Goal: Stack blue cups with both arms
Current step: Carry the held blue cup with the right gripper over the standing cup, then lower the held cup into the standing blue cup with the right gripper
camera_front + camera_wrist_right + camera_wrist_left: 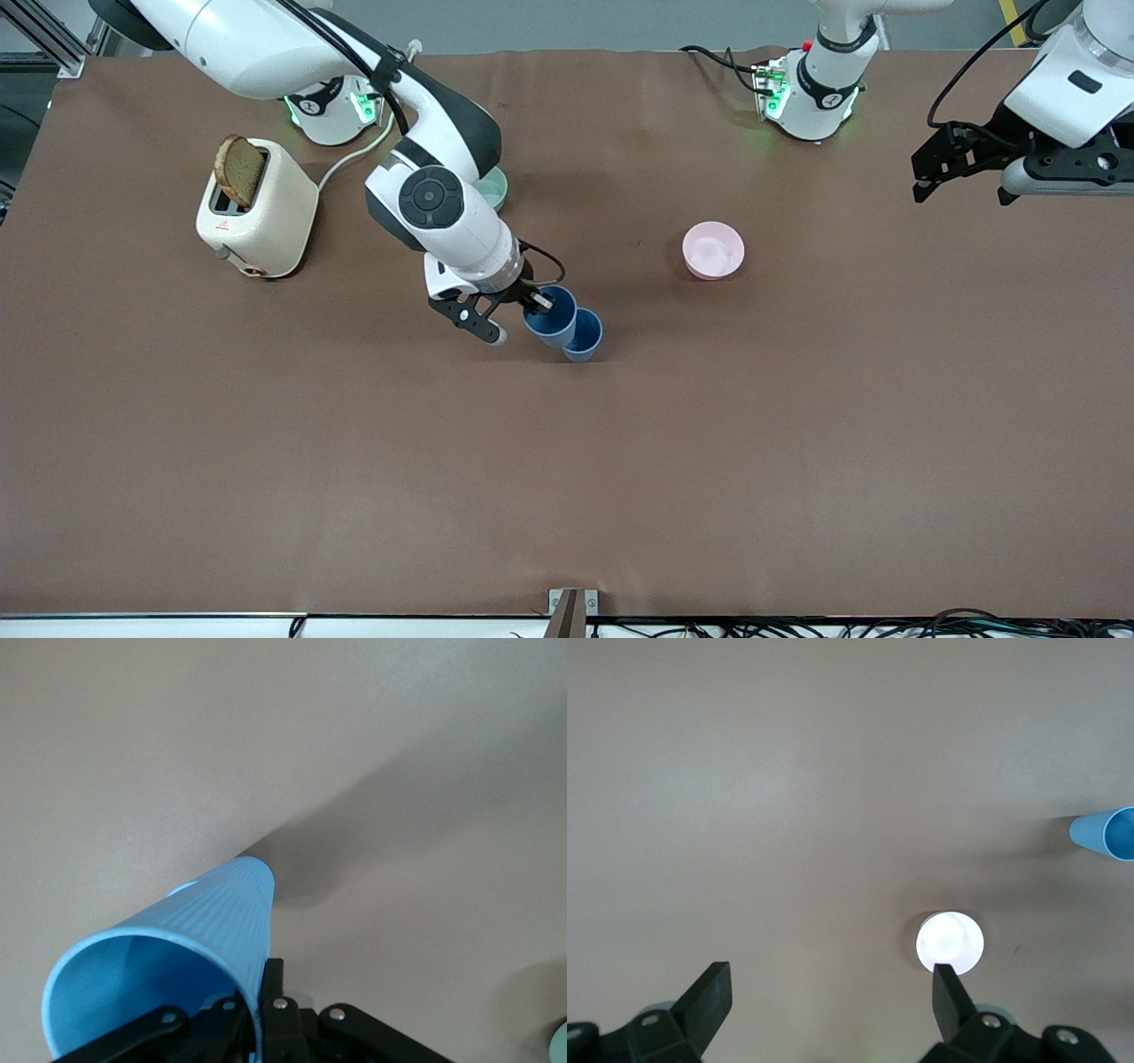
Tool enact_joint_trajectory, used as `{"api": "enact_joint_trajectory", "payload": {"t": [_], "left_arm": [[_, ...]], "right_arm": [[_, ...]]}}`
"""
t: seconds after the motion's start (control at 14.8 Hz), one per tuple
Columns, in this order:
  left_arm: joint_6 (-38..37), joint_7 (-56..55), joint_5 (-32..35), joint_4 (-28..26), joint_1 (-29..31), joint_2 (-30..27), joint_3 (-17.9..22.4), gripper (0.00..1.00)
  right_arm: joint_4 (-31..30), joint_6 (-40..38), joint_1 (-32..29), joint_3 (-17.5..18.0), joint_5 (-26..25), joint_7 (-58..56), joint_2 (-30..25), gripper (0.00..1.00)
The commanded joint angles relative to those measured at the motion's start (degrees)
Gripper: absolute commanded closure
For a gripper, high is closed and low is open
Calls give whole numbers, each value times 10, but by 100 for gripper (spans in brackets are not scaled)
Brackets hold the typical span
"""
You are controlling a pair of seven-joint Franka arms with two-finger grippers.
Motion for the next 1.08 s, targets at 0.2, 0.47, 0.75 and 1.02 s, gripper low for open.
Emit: {"api": "enact_joint_trajectory", "payload": {"t": [0.2, 0.47, 0.75, 1.02], "left_arm": [[-5, 6, -10, -5, -2, -9, 5, 0], [-6, 10, -9, -6, -2, -8, 5, 0], [-6, 12, -9, -5, -1, -7, 5, 0], [-6, 12, -9, -6, -1, -6, 5, 0]], "right_arm": [[7, 28, 16, 11, -16, 33, 18, 100], [7, 29, 24, 11, -31, 33, 31, 99], [3, 57, 25, 9, -50, 31, 42, 97], [0, 55, 31, 5, -52, 31, 42, 29]]}}
